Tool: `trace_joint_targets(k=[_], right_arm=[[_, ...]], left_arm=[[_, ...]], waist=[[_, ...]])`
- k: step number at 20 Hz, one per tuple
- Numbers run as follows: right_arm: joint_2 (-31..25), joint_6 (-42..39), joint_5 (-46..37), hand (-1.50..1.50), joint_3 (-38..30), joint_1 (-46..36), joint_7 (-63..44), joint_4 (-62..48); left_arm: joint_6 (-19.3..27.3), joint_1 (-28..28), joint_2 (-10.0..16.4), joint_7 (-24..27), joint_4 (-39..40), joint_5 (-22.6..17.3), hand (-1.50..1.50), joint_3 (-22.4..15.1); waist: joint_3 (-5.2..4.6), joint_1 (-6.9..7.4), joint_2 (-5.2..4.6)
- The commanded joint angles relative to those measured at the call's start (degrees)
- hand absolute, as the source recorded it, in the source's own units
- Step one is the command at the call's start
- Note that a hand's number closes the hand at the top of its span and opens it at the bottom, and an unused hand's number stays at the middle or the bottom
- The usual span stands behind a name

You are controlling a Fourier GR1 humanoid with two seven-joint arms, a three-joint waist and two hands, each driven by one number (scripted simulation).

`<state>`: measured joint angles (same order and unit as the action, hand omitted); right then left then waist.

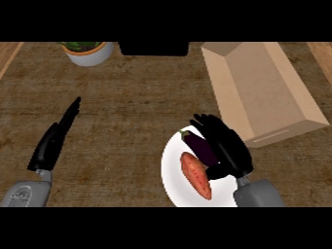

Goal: Pick the eggplant from the plate and place it in the cardboard box

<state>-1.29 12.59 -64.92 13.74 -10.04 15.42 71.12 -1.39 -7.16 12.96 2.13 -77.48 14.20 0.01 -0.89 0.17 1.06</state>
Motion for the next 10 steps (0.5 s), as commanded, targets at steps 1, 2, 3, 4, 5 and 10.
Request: trace_joint_targets(k=[1,2,3,4,5,10], right_arm=[[1.2,6.8,-1.3,1.50,1.1,-2.2,0.5,-9.1],[1.2,9.8,-7.5,1.50,2.5,0.6,-1.7,-4.9],[1.2,15.0,-5.2,1.50,1.9,-1.4,2.1,-10.8],[0.4,13.6,-5.0,1.50,1.2,1.3,2.8,-5.5],[1.2,14.6,-6.4,1.50,1.4,-4.3,-0.2,-9.6],[1.2,19.8,-4.8,1.50,2.7,-2.1,0.6,-6.7]], left_arm=[[-1.5,-3.7,0.9,0.9,3.4,-1.0,0.00,2.0],[-1.6,-0.2,1.4,2.3,1.5,-0.9,0.00,1.8],[-1.0,0.4,0.5,2.1,1.2,0.0,0.00,0.7],[0.5,0.9,-0.4,0.4,-0.8,1.7,0.00,-0.6],[-1.8,-0.8,0.9,-2.2,-1.6,-0.4,0.00,0.9],[1.1,-0.9,-2.1,-0.7,-0.5,1.4,0.00,-0.1]], waist=[[0.91,0.05,-1.21],[0.89,0.00,-1.08],[0.94,0.43,-1.22],[0.92,0.01,-1.05],[0.93,0.41,-1.13],[0.91,-0.05,-1.07]])
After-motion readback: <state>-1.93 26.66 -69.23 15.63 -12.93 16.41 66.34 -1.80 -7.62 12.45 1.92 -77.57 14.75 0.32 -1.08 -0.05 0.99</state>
